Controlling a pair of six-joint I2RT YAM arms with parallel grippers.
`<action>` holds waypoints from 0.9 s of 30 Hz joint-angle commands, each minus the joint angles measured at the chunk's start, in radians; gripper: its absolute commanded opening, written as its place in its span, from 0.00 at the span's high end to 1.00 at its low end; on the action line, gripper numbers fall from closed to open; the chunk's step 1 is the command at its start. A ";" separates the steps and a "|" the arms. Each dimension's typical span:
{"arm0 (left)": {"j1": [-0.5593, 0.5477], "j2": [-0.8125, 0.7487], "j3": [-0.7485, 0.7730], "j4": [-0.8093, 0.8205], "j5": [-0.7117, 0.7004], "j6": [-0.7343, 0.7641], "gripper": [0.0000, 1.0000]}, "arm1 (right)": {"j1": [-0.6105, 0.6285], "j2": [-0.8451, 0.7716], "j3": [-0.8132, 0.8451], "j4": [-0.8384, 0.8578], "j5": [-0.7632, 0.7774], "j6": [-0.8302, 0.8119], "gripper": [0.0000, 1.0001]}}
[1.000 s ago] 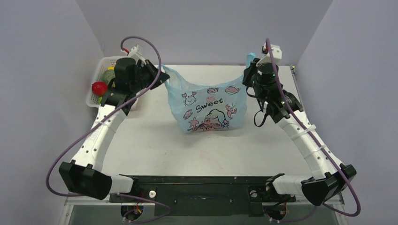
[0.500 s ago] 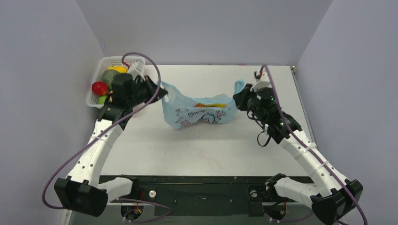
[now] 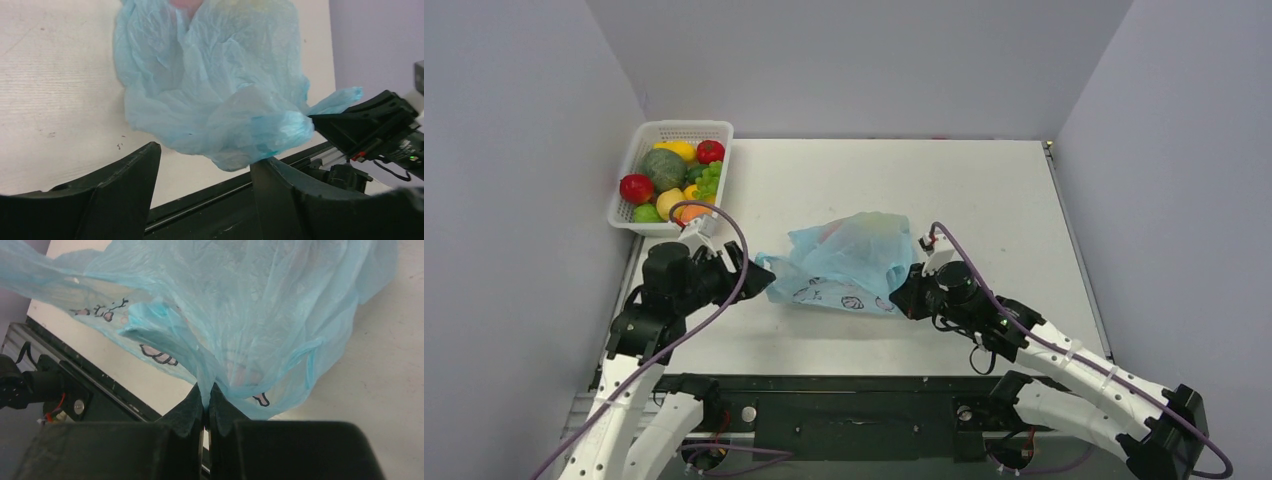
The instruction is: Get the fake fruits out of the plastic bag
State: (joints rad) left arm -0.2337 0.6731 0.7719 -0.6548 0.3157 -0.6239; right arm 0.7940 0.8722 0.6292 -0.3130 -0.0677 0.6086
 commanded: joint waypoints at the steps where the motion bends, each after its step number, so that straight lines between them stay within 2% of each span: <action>1: 0.004 -0.047 0.168 -0.113 0.031 0.065 0.36 | 0.075 -0.018 0.017 0.059 0.039 0.038 1.00; 6: 0.004 -0.001 0.350 -0.167 0.106 0.116 0.35 | 0.147 -0.051 0.028 0.029 0.108 0.035 0.96; 9: 0.003 0.057 0.404 -0.133 0.219 0.124 0.35 | 0.158 -0.057 0.028 0.024 0.125 0.035 0.95; 11: -0.012 0.118 0.427 -0.113 0.277 0.124 0.39 | 0.162 -0.055 0.035 0.024 0.127 0.036 0.95; 12: -0.056 0.158 0.443 -0.116 0.262 0.140 0.39 | 0.164 -0.053 0.037 0.022 0.126 0.035 0.94; 13: -0.090 0.176 0.455 -0.125 0.171 0.154 0.40 | 0.164 -0.051 0.044 0.020 0.125 0.035 0.94; 14: -0.194 0.219 0.484 -0.144 0.097 0.183 0.40 | 0.165 -0.050 0.046 0.017 0.125 0.036 0.94; 15: -0.250 0.241 0.497 -0.149 -0.050 0.199 0.38 | 0.166 -0.049 0.049 0.016 0.125 0.035 0.94; 16: -0.363 0.300 0.527 -0.165 -0.116 0.224 0.38 | 0.167 -0.049 0.050 0.013 0.123 0.035 0.94; 18: -0.493 0.406 0.575 -0.187 -0.323 0.246 0.38 | 0.169 -0.051 0.048 0.008 0.123 0.038 0.94; 22: -0.572 0.585 0.580 -0.143 -0.444 0.260 0.38 | 0.174 -0.067 0.033 0.005 0.129 0.050 0.94; 27: -0.612 0.681 0.494 -0.064 -0.563 0.245 0.37 | 0.180 -0.097 0.015 0.000 0.137 0.060 0.94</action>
State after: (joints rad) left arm -0.8219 1.3323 1.3045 -0.7929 -0.0753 -0.3954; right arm 0.9642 0.8131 0.6338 -0.3248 0.0391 0.6491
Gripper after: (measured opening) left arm 0.625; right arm 0.054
